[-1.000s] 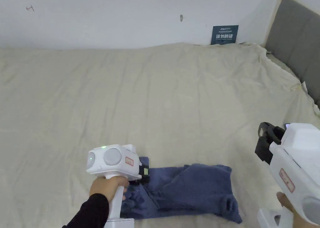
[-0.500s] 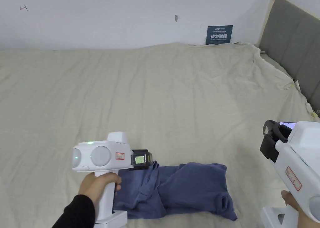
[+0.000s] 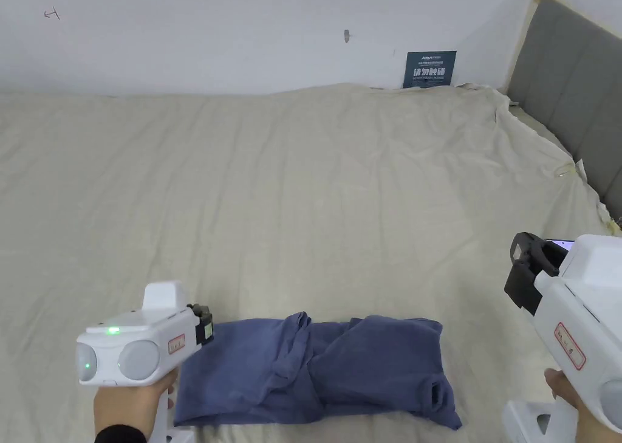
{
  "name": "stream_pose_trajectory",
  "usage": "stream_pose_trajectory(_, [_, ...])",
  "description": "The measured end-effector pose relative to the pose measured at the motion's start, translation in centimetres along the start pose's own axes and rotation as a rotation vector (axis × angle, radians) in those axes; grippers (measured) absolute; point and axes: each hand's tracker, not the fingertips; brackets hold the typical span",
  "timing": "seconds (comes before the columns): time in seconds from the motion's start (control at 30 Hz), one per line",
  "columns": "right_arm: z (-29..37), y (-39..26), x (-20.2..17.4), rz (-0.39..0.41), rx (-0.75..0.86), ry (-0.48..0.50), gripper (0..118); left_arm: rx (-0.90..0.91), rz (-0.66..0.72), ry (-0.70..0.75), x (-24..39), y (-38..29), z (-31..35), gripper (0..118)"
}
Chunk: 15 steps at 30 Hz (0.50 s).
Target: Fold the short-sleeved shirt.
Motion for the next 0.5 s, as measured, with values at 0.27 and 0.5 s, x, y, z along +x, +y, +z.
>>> stream_pose_trajectory(0.27, [0.0,-0.4,0.5,0.01,-0.024,-0.012,0,-0.107,-0.04,-0.02,4.3,-3.9,-2.7,0])
stream_pose_trajectory(0.5, [0.4,-0.3,1.2,0.012,-0.019,-0.033,0,-0.158,-0.143,-0.12,8.9,-6.0,-5.1,0])
